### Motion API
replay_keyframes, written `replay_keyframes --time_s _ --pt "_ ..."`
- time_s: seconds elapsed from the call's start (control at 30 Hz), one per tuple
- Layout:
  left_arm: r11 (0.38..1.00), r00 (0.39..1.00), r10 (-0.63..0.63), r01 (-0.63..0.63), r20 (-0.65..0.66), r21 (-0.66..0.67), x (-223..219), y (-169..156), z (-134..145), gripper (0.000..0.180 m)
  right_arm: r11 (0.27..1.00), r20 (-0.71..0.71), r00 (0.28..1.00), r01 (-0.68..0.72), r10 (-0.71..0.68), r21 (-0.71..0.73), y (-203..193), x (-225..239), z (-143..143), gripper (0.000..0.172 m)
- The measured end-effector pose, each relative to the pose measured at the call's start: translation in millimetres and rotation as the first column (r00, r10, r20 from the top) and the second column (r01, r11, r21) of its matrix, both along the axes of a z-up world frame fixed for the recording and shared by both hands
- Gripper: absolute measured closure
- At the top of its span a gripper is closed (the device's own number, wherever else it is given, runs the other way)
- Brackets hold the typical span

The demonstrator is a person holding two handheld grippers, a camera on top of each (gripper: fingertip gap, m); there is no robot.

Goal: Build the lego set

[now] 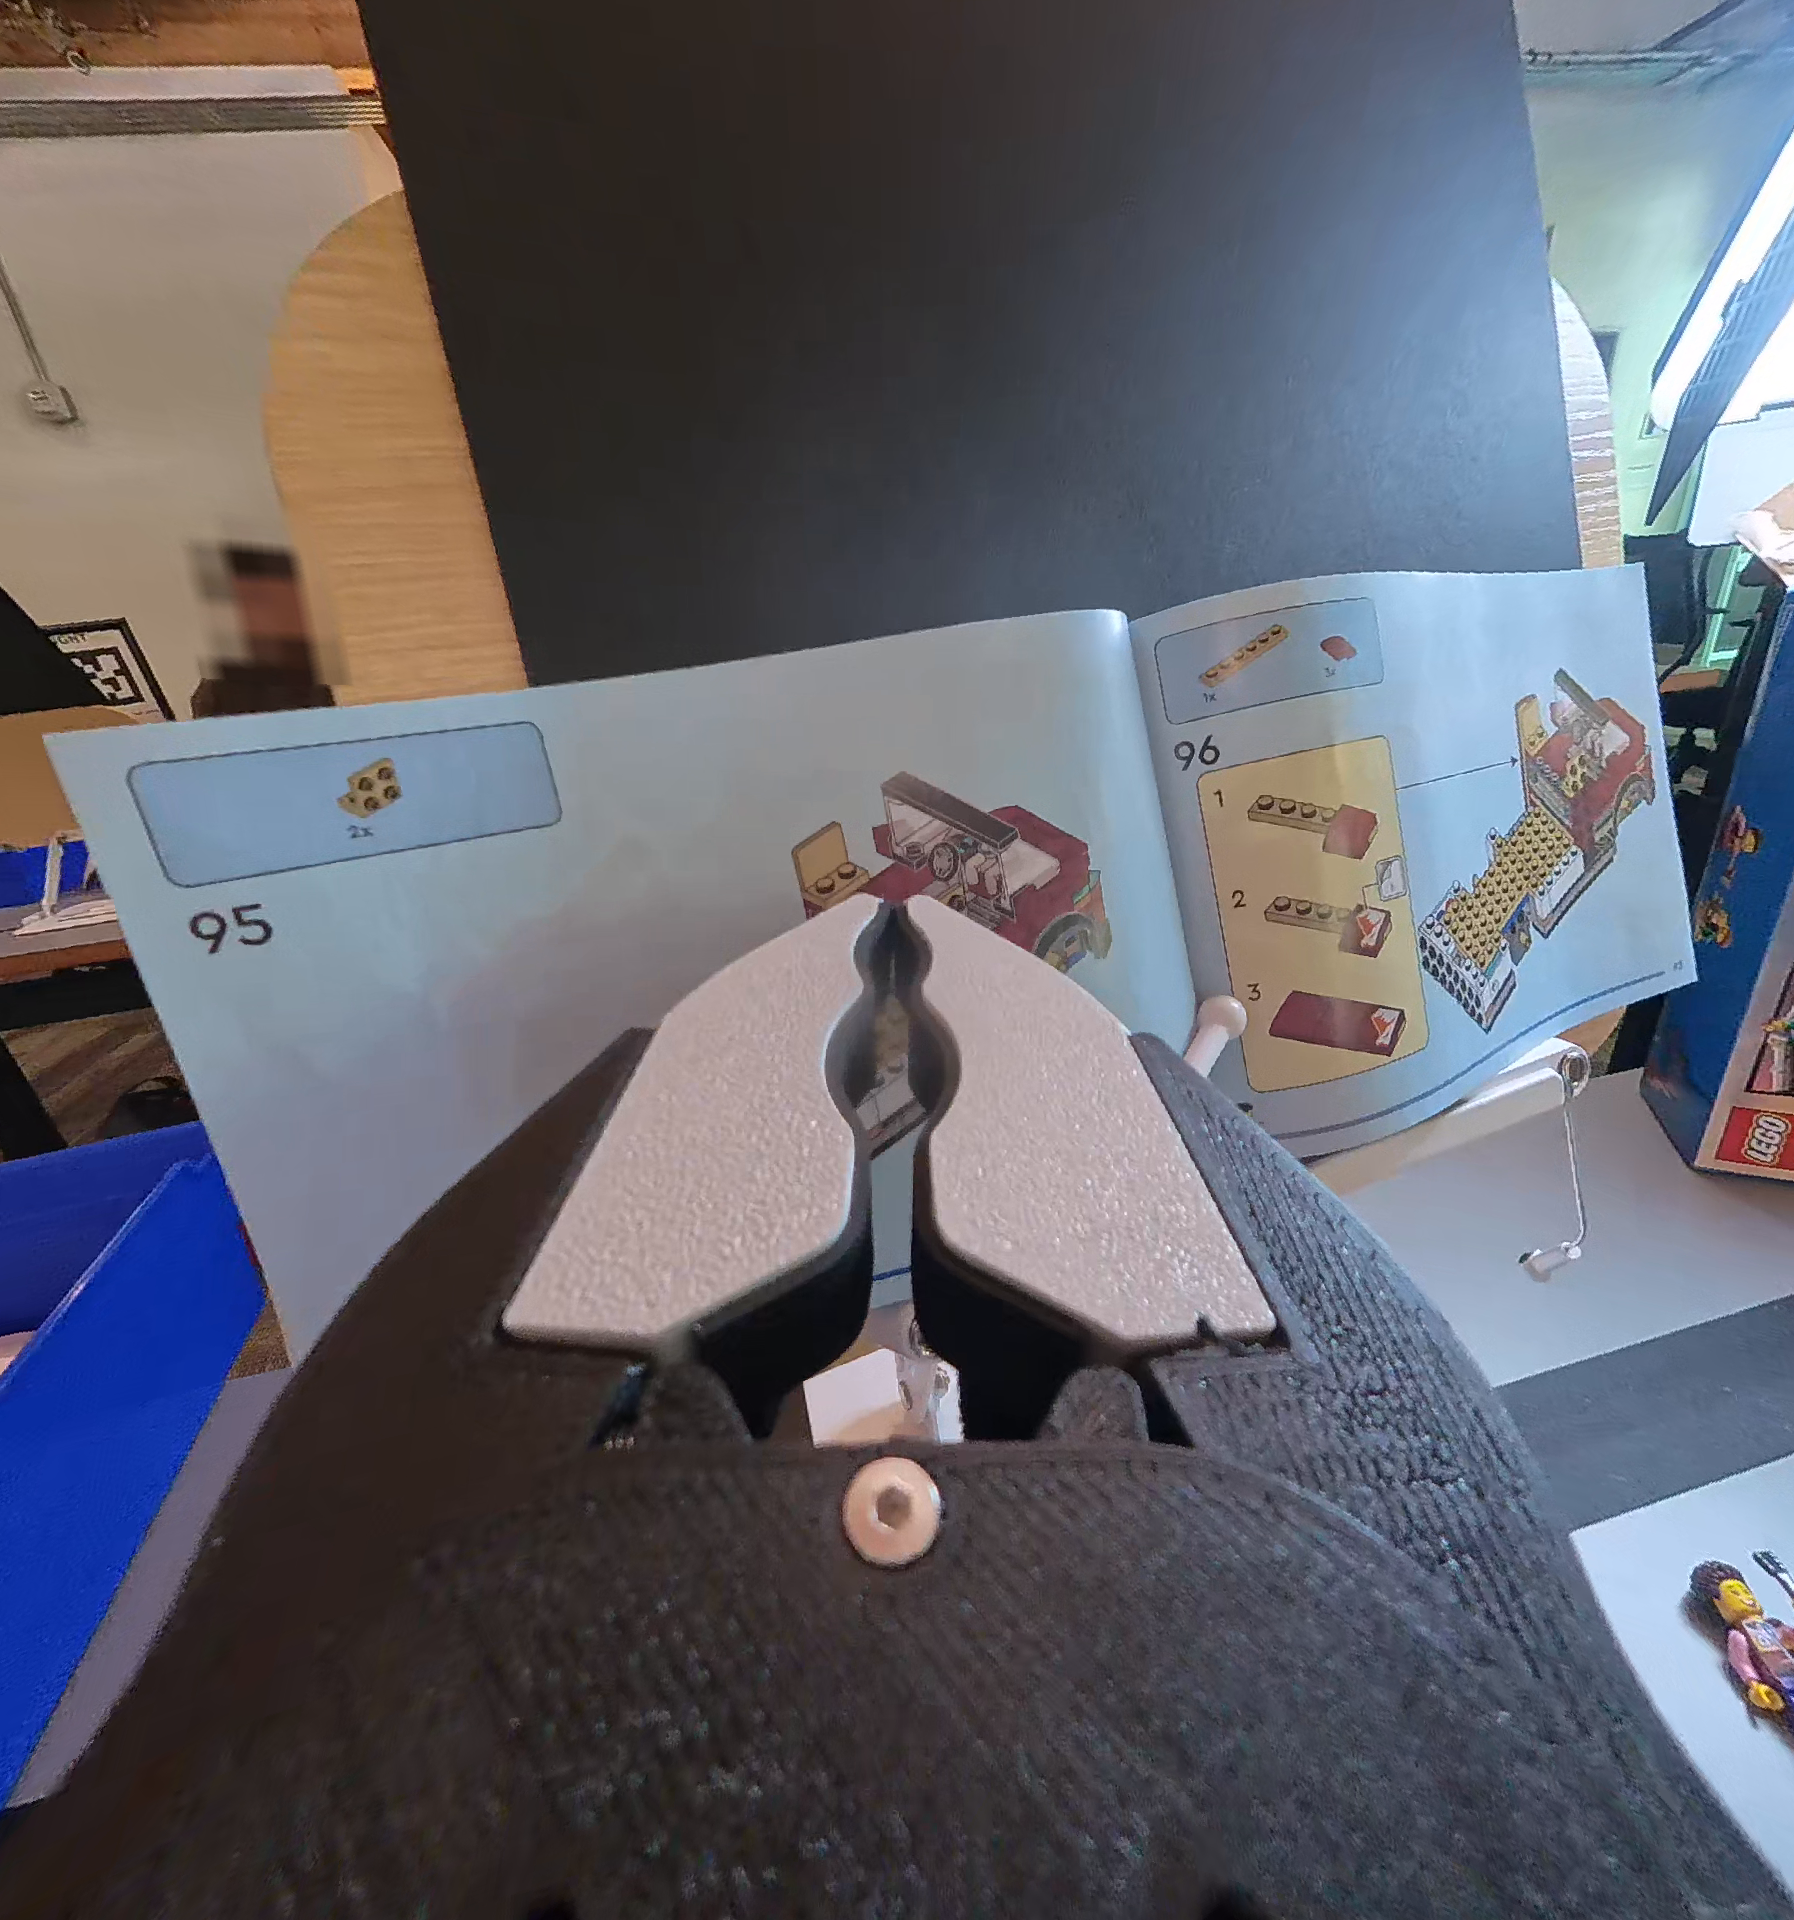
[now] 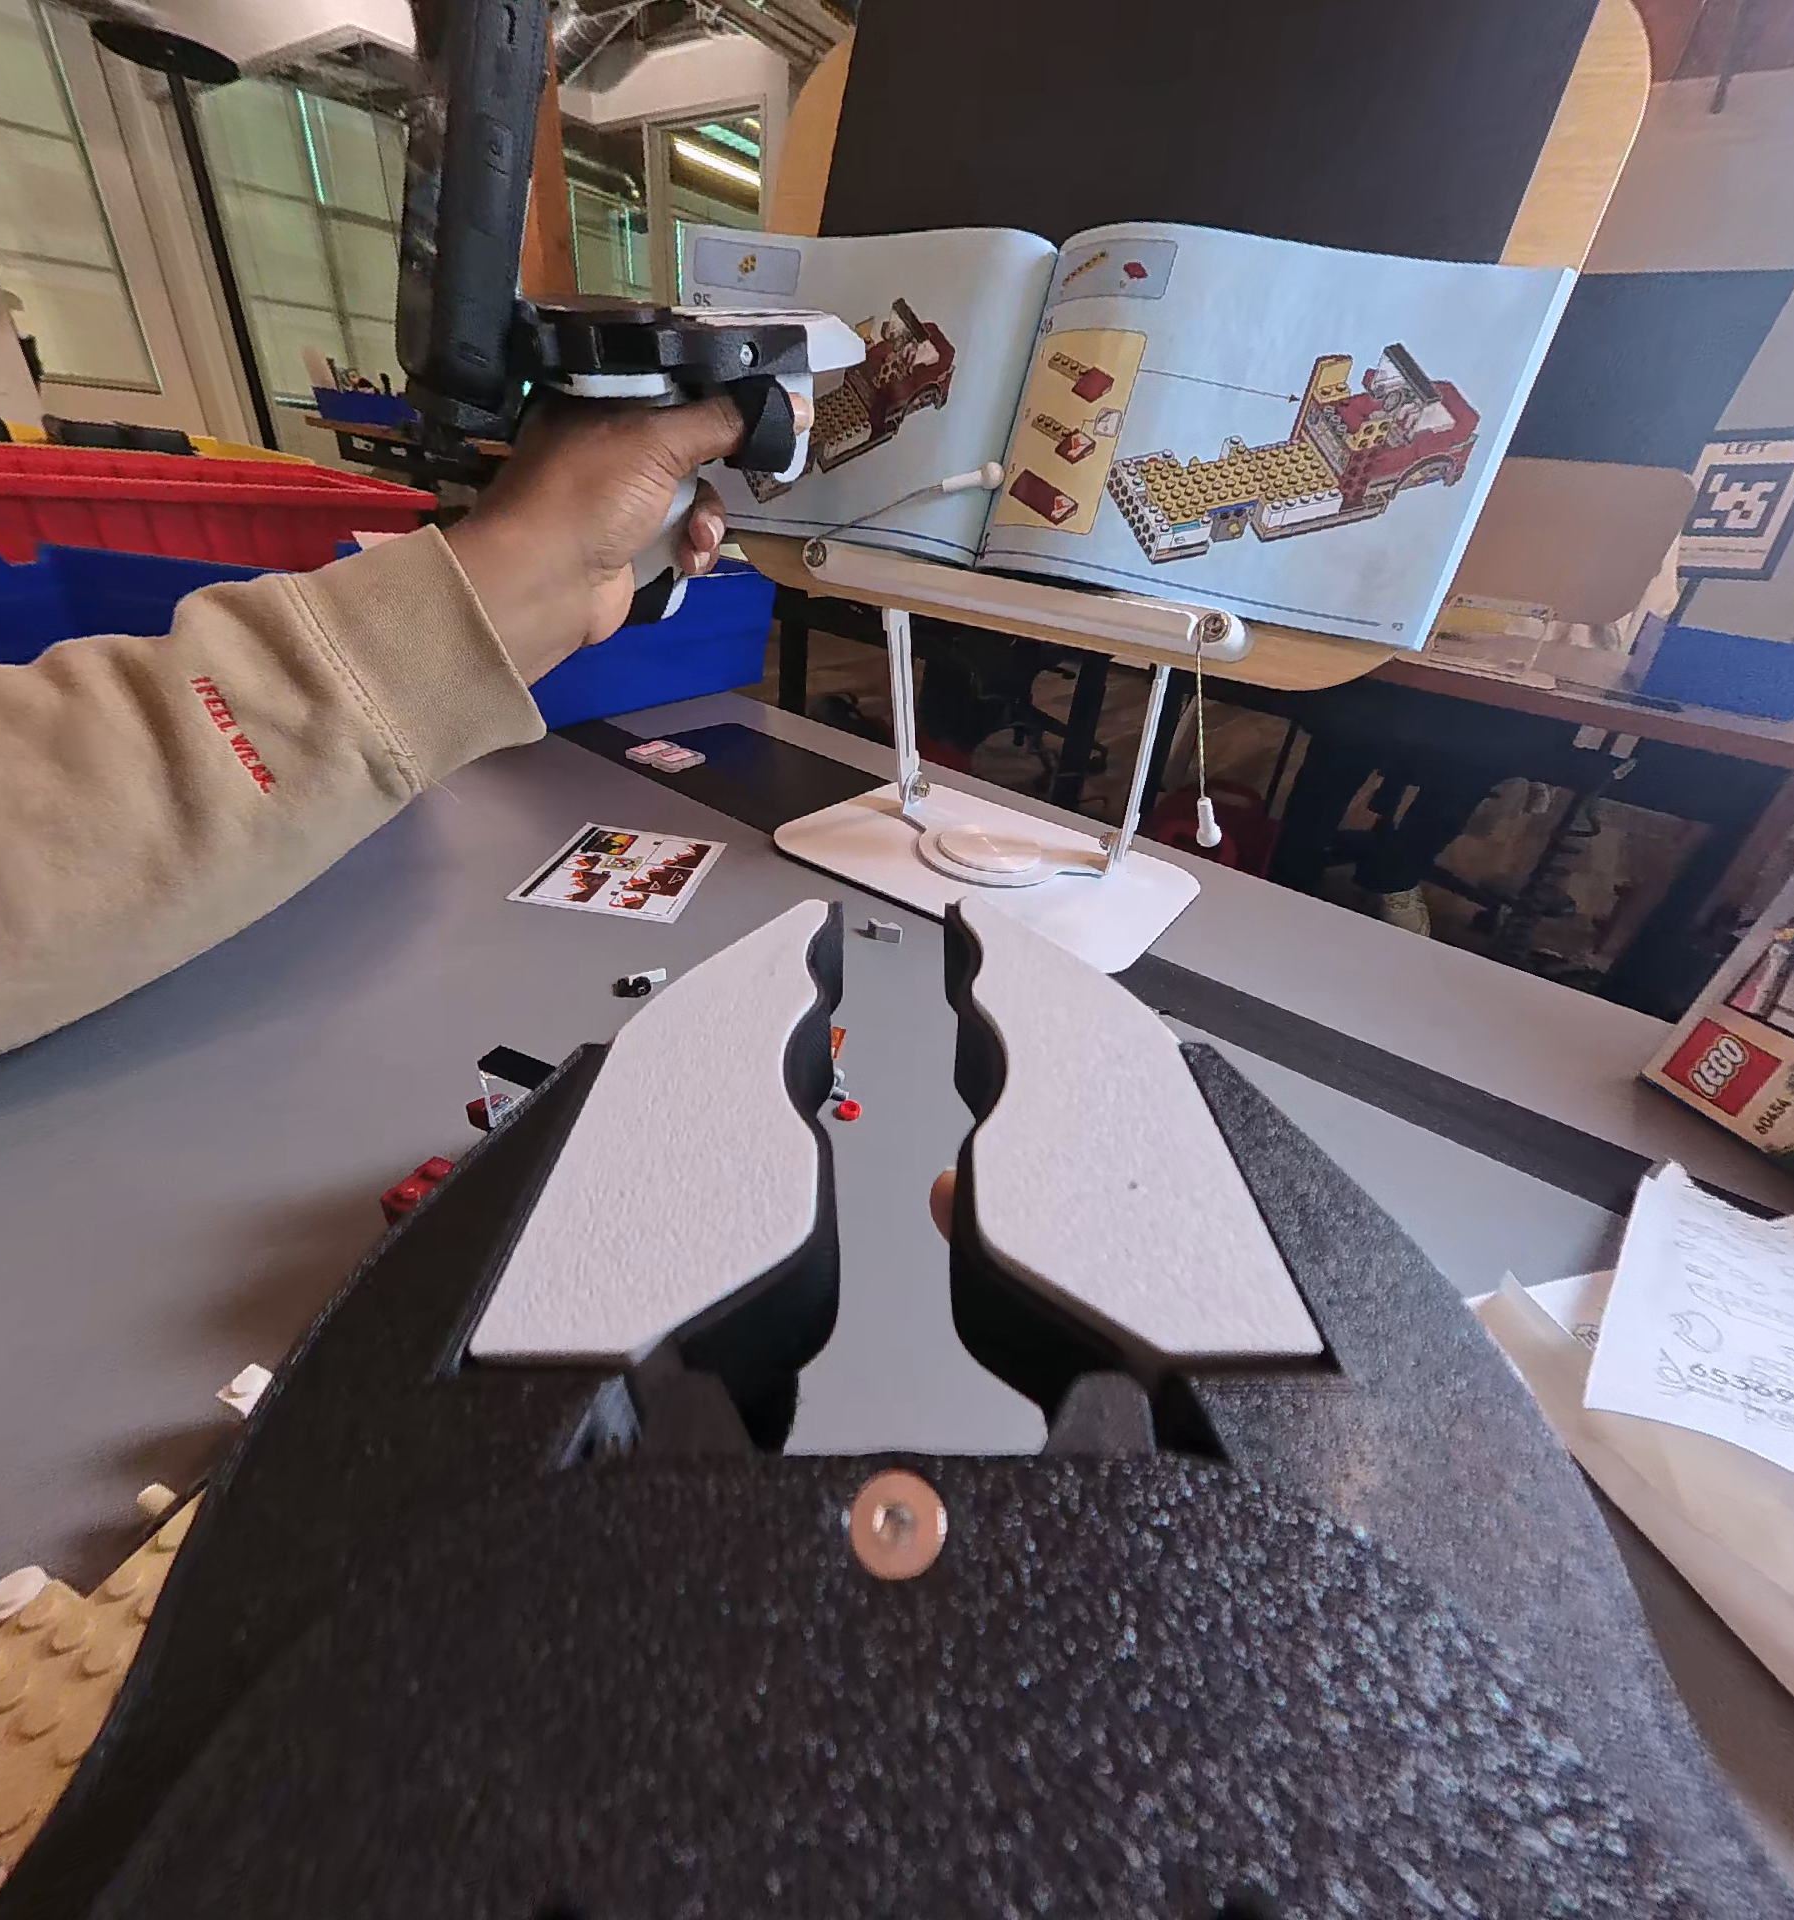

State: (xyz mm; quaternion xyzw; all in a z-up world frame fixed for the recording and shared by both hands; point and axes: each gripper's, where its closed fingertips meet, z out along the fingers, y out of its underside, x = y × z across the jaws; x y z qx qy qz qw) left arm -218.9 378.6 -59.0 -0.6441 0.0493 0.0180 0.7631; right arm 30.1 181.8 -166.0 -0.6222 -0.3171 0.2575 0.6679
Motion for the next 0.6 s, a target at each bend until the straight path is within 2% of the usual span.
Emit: replay_keyframes --time_s 0.17,0.43,0.53,0.6 --pt "0.999 0.999 -0.04 0.04 0.026 -0.024 12.4 0.0 -8.3 0.18 1.0 0.004 1.0 -0.004 0.004 -0.004 0.2 -1.0 -2.2 0.153" --pt "0.999 0.999 -0.033 0.033 0.006 -0.026 13.6 -4.5 -7.5 0.18 1.0 0.032 0.999 0.006 -0.007 0.015 0.2 -1.6 -3.8 0.152" --pt "0.992 0.995 -0.102 0.101 -0.011 -0.073 25.9 -14.4 -7.1 0.18 1.0 0.033 0.999 0.024 -0.024 0.008 3.7 1.3 -5.6 0.152" --pt "0.979 0.982 -0.179 0.172 -0.055 -0.113 44.5 -32.3 -5.7 0.178 0.999 0.026 0.999 0.029 -0.029 -0.014 6.1 3.0 -8.6 0.152"
